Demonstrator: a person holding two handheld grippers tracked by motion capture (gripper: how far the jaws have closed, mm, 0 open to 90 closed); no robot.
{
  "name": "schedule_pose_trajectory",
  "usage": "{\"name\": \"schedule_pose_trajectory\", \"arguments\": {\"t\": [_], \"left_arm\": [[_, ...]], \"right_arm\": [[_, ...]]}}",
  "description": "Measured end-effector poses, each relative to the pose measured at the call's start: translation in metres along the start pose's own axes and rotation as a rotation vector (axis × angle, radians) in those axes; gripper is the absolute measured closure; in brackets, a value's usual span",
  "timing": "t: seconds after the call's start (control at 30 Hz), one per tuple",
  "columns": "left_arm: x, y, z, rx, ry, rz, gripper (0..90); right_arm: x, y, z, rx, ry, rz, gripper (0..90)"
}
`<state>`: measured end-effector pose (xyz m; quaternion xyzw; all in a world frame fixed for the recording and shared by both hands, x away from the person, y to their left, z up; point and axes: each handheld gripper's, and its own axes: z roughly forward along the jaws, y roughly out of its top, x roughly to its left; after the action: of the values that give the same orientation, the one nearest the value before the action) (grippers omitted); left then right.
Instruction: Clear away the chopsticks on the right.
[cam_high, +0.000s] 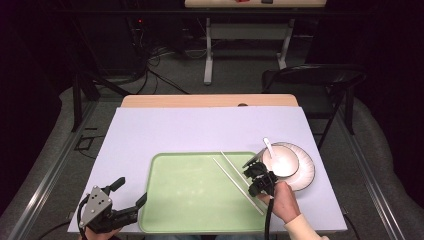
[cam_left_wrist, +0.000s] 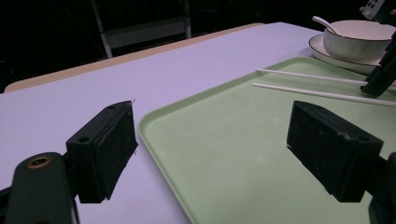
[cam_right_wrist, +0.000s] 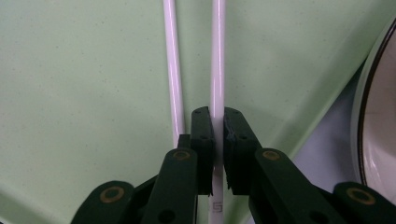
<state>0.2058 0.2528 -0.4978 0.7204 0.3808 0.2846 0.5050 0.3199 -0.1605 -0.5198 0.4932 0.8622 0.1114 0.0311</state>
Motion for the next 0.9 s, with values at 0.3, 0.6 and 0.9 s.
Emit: {"name": "schedule_pose_trajectory", "arguments": {"t": [0.3, 0.6, 0.9], "left_arm": [[-0.001, 0.000, 0.000, 0.007, -0.004, 0.010, 15.7], [-0.001, 0.000, 0.000, 0.006, -0.002, 0.007, 15.7], [-0.001, 0.000, 0.001, 0.007, 0.000, 0.006, 15.7]], "right_arm": [[0.002, -0.006, 0.002, 0.001, 0.010, -0.003, 80.5], [0.003, -0.010, -0.008, -0.043, -0.013, -0.053, 49.8], [-0.001, -0.025, -0.037, -0.307, -0.025, -0.155, 19.2]]}}
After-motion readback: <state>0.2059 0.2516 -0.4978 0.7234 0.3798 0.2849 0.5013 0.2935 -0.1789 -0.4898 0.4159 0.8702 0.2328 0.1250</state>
